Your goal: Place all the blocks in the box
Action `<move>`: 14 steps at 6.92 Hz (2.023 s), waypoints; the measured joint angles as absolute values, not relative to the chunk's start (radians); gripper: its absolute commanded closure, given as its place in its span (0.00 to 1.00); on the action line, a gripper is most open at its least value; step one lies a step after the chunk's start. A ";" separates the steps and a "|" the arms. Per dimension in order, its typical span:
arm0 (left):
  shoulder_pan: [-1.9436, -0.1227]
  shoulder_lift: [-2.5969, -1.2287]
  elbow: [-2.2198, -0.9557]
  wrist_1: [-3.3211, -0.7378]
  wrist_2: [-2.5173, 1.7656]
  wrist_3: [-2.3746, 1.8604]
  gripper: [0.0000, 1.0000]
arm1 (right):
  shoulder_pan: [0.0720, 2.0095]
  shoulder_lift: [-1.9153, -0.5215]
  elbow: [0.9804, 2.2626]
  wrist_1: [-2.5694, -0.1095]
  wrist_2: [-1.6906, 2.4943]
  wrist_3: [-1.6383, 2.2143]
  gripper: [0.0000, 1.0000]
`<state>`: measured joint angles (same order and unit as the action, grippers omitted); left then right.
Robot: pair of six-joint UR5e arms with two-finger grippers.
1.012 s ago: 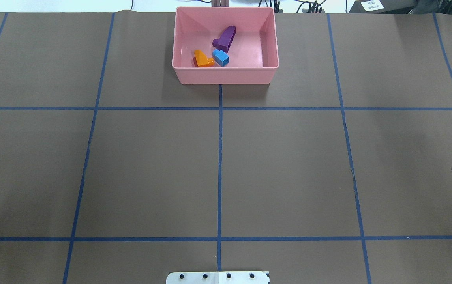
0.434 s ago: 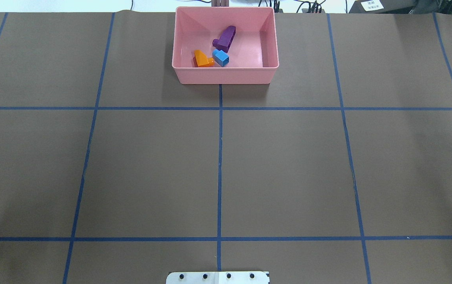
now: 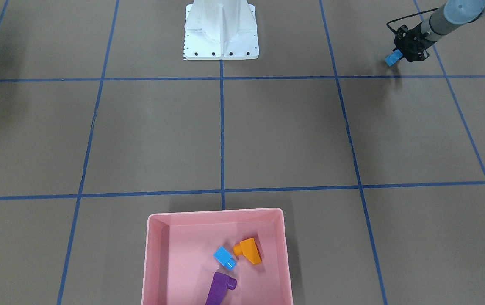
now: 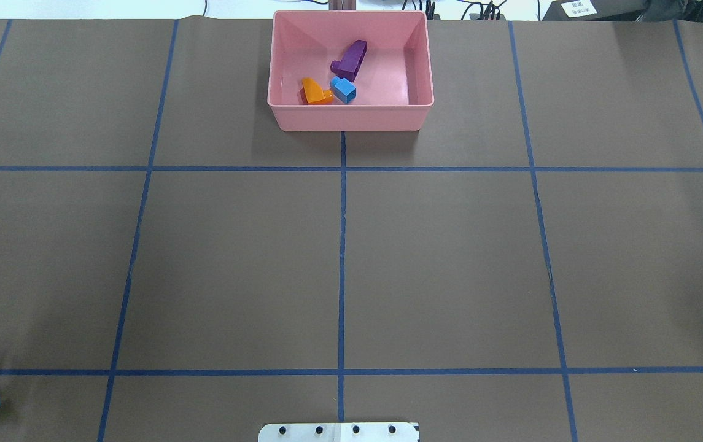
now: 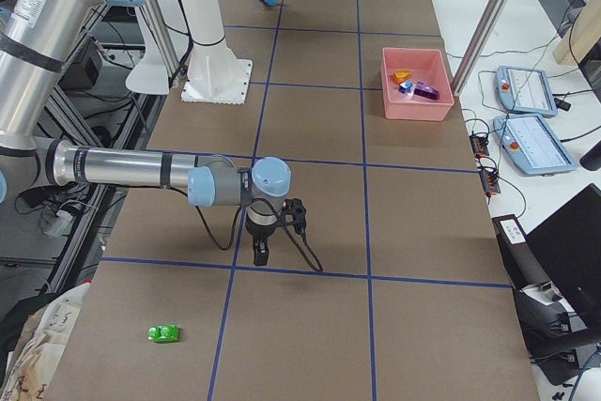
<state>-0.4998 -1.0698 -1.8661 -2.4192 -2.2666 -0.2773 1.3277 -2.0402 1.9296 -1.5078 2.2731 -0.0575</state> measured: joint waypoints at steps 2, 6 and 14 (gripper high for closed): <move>-0.665 -1.238 -1.871 -2.396 -2.339 -0.447 1.00 | 1.386 -2.082 1.878 -1.492 2.268 -0.096 0.00; -0.888 -1.756 -1.855 -1.984 -2.346 -0.813 1.00 | 1.450 -2.191 1.607 -1.125 2.266 -0.151 0.00; -0.933 -2.555 -1.263 -1.897 -2.130 -1.321 1.00 | 1.480 -2.250 1.361 -0.855 2.334 -0.081 1.00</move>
